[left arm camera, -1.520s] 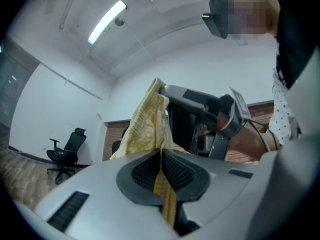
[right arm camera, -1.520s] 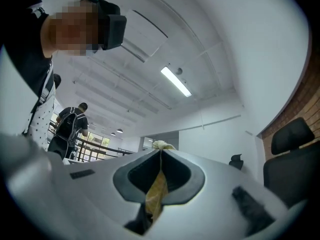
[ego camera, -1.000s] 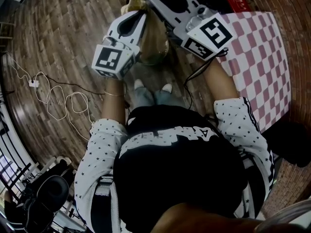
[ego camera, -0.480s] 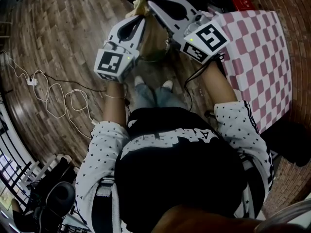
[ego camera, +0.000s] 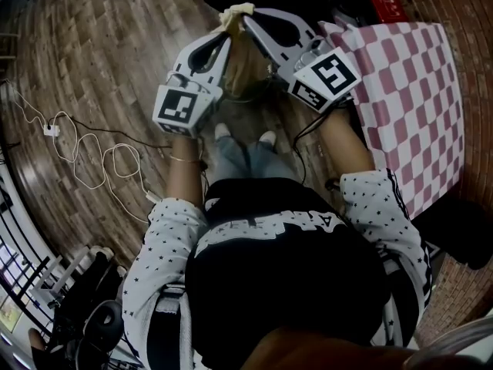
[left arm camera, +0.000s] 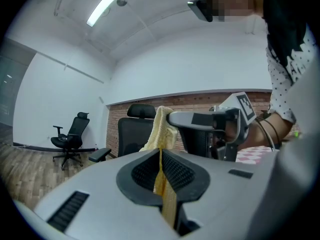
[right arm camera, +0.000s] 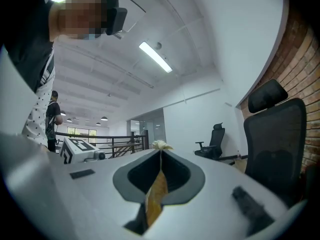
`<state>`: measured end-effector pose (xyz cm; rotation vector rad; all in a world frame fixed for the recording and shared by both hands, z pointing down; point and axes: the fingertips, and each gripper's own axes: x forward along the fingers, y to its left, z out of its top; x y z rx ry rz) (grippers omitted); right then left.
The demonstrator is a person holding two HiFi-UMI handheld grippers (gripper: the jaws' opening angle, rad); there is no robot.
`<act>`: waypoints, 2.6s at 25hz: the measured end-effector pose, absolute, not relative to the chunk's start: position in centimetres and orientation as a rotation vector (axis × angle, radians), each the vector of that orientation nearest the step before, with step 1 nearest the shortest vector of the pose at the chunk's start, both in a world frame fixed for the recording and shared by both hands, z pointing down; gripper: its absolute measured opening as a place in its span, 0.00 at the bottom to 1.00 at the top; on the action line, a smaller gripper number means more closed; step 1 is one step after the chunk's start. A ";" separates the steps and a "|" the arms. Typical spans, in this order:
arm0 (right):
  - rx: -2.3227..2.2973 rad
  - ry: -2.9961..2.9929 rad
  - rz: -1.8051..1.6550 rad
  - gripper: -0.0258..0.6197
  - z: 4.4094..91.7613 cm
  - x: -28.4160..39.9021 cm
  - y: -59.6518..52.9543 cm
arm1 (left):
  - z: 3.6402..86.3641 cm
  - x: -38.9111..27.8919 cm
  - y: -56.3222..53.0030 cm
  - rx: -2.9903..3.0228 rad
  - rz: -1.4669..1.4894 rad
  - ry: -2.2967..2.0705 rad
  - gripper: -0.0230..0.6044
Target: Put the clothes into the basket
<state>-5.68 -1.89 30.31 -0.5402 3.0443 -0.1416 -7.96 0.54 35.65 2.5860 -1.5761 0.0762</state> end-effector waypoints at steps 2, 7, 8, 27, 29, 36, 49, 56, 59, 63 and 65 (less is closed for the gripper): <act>-0.549 3.043 -0.150 0.09 30.7 -5.6 -1.9 | 35.6 -8.0 0.5 2.591 0.089 -1.581 0.08; -0.569 3.047 -0.171 0.09 31.4 -5.2 -1.9 | 35.7 -7.9 0.4 2.602 0.106 -1.581 0.08; -0.574 3.048 -0.178 0.09 31.6 -5.2 -2.0 | 35.8 -7.9 0.4 2.603 0.111 -1.579 0.08; -0.673 3.109 -0.326 0.09 38.1 -5.5 -2.0 | 37.7 -10.1 0.8 2.539 0.090 -1.604 0.08; -0.684 3.114 -0.354 0.09 39.5 -6.3 -2.4 | 38.5 -11.3 0.5 2.537 0.101 -1.609 0.08; -0.723 3.140 -0.424 0.09 42.9 -7.0 -2.3 | 39.8 -12.4 0.6 2.518 0.107 -1.600 0.08; -0.803 3.164 -0.515 0.09 46.3 -7.1 -2.2 | 40.5 -13.1 0.7 2.501 0.109 -1.601 0.08; -0.828 3.199 -0.514 0.09 48.1 -7.3 -2.1 | 40.8 -13.5 1.0 2.497 0.114 -1.607 0.08; -0.833 3.217 -0.524 0.09 48.9 -7.4 -2.0 | 40.9 -13.6 1.1 2.486 0.114 -1.608 0.08; -0.815 3.258 -0.494 0.09 49.5 -7.6 -1.9 | 41.3 -13.7 1.4 2.475 0.112 -1.605 0.08; -0.817 3.270 -0.492 0.09 49.9 -7.6 -1.9 | 41.4 -13.8 1.5 2.471 0.114 -1.607 0.08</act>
